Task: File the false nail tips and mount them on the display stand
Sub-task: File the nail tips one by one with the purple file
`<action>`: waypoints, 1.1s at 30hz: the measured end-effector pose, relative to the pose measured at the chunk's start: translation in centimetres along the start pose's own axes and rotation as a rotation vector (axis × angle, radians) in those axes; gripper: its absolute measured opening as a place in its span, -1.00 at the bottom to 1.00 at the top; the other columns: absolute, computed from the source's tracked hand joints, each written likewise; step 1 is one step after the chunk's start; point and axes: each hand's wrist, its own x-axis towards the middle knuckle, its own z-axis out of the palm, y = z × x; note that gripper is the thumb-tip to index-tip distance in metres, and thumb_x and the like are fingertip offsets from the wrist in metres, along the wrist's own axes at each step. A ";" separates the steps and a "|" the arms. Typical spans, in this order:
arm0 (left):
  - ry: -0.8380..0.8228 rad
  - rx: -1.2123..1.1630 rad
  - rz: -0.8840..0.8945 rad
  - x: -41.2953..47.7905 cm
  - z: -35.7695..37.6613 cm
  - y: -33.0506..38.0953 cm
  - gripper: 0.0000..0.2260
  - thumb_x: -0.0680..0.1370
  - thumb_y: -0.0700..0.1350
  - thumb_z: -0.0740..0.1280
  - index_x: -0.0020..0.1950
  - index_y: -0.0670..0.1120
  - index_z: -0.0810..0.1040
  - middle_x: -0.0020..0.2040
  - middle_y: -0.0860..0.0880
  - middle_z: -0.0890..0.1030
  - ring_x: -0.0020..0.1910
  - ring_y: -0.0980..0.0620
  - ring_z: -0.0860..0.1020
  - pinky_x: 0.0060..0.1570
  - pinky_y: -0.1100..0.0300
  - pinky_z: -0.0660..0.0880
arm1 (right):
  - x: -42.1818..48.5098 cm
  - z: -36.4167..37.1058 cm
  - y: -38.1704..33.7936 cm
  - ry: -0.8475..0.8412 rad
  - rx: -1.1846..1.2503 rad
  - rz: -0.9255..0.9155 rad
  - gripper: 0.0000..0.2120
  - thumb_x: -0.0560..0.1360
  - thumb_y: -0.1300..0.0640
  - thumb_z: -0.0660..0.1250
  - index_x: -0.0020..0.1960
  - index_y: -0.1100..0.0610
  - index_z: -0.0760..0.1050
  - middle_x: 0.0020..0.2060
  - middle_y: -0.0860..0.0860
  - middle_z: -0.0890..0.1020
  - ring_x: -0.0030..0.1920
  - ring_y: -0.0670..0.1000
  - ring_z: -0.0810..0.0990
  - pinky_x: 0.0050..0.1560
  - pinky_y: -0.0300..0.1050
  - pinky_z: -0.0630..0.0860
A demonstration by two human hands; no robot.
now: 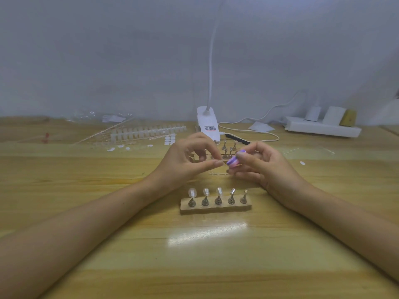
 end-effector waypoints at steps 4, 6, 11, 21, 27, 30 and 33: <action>-0.034 0.023 0.044 0.0 0.1 0.1 -0.95 0.47 -0.21 0.47 -0.15 -0.11 0.63 -0.11 0.05 0.54 -0.21 0.13 0.48 -0.27 0.48 0.37 | 0.0 0.3 0.0 -0.066 -0.093 0.020 -0.70 0.43 0.10 0.46 0.01 0.27 0.47 -0.13 0.20 0.72 -0.12 0.19 0.74 -0.19 -0.15 0.65; -0.046 0.034 0.048 0.0 0.2 0.2 -0.95 0.48 -0.23 0.47 -0.14 -0.12 0.62 -0.11 0.06 0.53 -0.20 0.15 0.49 -0.27 0.49 0.37 | 0.0 0.1 0.0 0.020 0.009 0.012 -0.72 0.41 0.08 0.45 -0.02 0.24 0.47 -0.18 0.17 0.72 -0.16 0.16 0.74 -0.22 -0.18 0.64; -0.046 0.045 0.050 0.1 0.2 0.4 -0.94 0.48 -0.24 0.46 -0.15 -0.13 0.61 -0.12 0.04 0.53 -0.20 0.18 0.48 -0.27 0.50 0.36 | -0.1 0.5 0.0 -0.057 -0.095 0.029 -0.70 0.43 0.09 0.45 0.01 0.28 0.48 -0.16 0.21 0.72 -0.17 0.15 0.74 -0.23 -0.19 0.63; -0.039 0.056 0.052 0.0 0.2 0.4 -0.93 0.49 -0.25 0.46 -0.15 -0.11 0.62 -0.13 0.06 0.54 -0.19 0.18 0.49 -0.27 0.50 0.36 | 0.1 0.3 0.0 0.014 -0.069 0.032 -0.72 0.40 0.07 0.45 -0.03 0.23 0.49 -0.17 0.17 0.73 -0.17 0.12 0.73 -0.20 -0.18 0.65; -0.031 0.070 0.020 0.1 0.1 0.2 -0.94 0.48 -0.21 0.48 -0.16 -0.10 0.63 -0.12 0.03 0.54 -0.18 -0.01 0.52 -0.25 0.46 0.37 | 0.0 0.2 0.1 0.021 -0.075 0.009 -0.70 0.40 0.08 0.44 -0.01 0.25 0.47 -0.16 0.18 0.73 -0.17 0.11 0.73 -0.17 -0.15 0.66; -0.025 0.061 0.017 0.1 0.1 0.2 -0.95 0.47 -0.17 0.48 -0.16 -0.11 0.63 -0.12 0.02 0.55 -0.17 -0.05 0.53 -0.21 0.42 0.39 | -0.1 0.5 -0.1 -0.081 -0.169 0.038 -0.69 0.45 0.12 0.44 0.02 0.31 0.46 -0.14 0.21 0.72 -0.13 0.16 0.73 -0.15 -0.12 0.65; -0.030 0.055 0.015 0.1 0.1 0.2 -0.95 0.48 -0.20 0.48 -0.16 -0.10 0.64 -0.12 0.03 0.56 -0.16 -0.04 0.54 -0.20 0.41 0.40 | 0.0 0.3 0.1 0.022 -0.072 0.003 -0.70 0.44 0.10 0.43 0.02 0.28 0.47 -0.16 0.19 0.71 -0.20 0.10 0.73 -0.21 -0.16 0.65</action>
